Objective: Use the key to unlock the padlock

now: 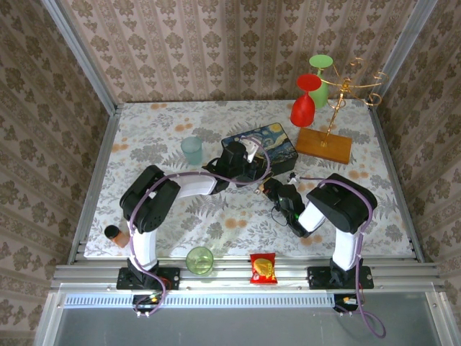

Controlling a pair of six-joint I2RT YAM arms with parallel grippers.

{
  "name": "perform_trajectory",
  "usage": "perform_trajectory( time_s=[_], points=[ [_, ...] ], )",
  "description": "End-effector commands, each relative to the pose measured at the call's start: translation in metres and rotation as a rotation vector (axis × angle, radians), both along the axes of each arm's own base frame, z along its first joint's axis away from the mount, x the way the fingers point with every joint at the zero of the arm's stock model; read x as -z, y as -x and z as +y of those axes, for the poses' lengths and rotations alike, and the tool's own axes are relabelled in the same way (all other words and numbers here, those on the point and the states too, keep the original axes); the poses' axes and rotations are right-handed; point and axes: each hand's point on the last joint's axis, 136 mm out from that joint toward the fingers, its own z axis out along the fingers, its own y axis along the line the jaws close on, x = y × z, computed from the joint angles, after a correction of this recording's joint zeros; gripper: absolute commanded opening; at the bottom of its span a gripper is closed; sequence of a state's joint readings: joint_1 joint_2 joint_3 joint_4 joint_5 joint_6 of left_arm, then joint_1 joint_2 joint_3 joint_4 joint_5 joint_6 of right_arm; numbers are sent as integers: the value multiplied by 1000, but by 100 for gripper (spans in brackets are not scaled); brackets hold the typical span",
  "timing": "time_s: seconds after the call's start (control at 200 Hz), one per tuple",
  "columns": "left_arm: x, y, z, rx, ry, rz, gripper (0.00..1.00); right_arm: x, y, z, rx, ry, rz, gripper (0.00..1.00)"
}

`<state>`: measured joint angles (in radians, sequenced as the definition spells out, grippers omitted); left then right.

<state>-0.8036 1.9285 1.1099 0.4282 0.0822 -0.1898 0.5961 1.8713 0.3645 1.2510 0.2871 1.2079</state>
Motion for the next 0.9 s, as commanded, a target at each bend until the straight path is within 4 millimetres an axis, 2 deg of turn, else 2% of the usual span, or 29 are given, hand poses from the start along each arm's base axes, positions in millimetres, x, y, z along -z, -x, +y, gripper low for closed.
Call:
perform_trajectory(
  time_s=[0.0,0.1,0.235,0.335,0.395,0.53,0.615,0.76,0.895],
  points=[
    [76,31,32,10,-197,192,18,-26,-12,-20,91,-20,-84,0],
    [71,30,33,11,-210,181,21,-19,-13,-21,91,-43,-59,0],
    [51,31,34,49,-365,84,42,-15,-12,-13,46,-26,-48,0],
    [30,30,31,109,-433,37,51,-11,-4,-4,14,7,-26,0],
    [26,32,32,145,-481,41,55,-4,1,-6,18,26,-2,0],
    [38,39,44,205,-636,82,61,6,9,-14,42,8,10,0],
    [44,44,50,223,-693,81,64,9,10,-11,34,-1,18,0],
    [50,53,53,242,-767,72,66,7,7,-7,21,-11,9,0],
    [65,55,59,228,-858,72,66,1,4,-4,13,-20,-4,0]
  ],
)
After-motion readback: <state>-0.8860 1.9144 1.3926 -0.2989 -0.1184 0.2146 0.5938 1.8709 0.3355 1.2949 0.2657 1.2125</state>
